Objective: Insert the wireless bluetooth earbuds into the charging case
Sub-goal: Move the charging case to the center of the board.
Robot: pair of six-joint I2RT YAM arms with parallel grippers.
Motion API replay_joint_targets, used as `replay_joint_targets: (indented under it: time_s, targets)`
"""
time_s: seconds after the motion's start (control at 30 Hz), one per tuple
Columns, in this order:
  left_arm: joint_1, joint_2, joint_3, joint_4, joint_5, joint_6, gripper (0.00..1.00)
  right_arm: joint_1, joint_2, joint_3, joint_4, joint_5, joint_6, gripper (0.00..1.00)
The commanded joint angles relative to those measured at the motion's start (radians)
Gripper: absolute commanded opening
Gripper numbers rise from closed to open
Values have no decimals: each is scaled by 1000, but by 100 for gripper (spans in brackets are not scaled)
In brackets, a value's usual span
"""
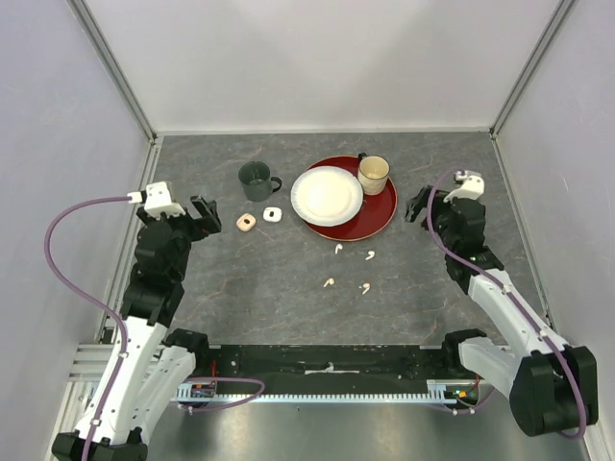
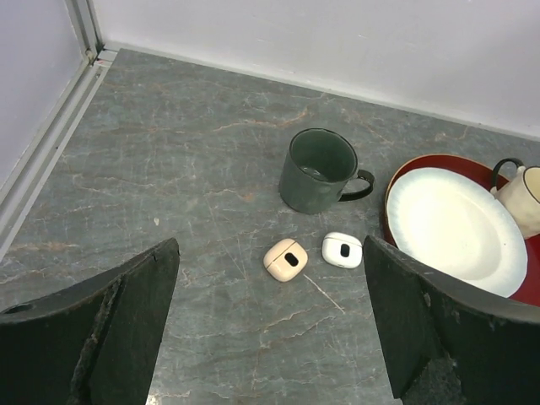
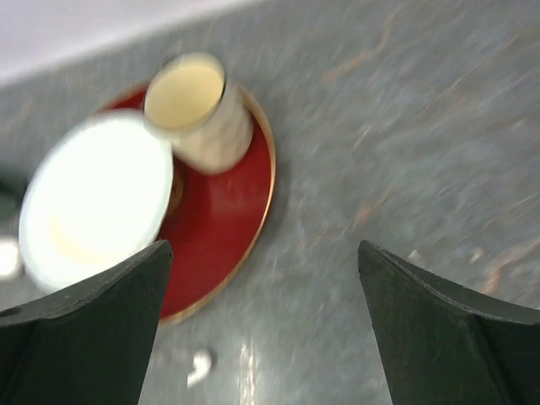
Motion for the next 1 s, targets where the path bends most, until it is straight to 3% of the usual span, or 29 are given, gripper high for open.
replay_joint_targets:
  time_s: [0.0,0.1,0.17,0.3,0.37,0.6,0.8,0.97]
  targets:
    - [-2,-67,-20,32,2,22,95,0,52,55,-195,-292,11,98]
    - [0,-94,-21,36,85,66,95,2,56,52,-194,-346,-3,98]
    - [-2,-84,-6,-30,36,-51,95,3,64,71,-200,-421,-32,98]
    - [0,-54,47,-142,76,-90,95,51,84,122,-211,-505,-91,98]
    - [0,-45,64,-200,135,-55,95,89,101,157,-215,-498,-121,98]
    - [0,-63,51,-256,119,-67,95,276,211,268,-204,-415,-198,98]
    - [7,-57,23,-257,165,-89,95,335,296,326,-198,-410,-287,98]
    - [9,-12,26,-279,148,-84,95,350,368,322,-31,-436,-335,98]
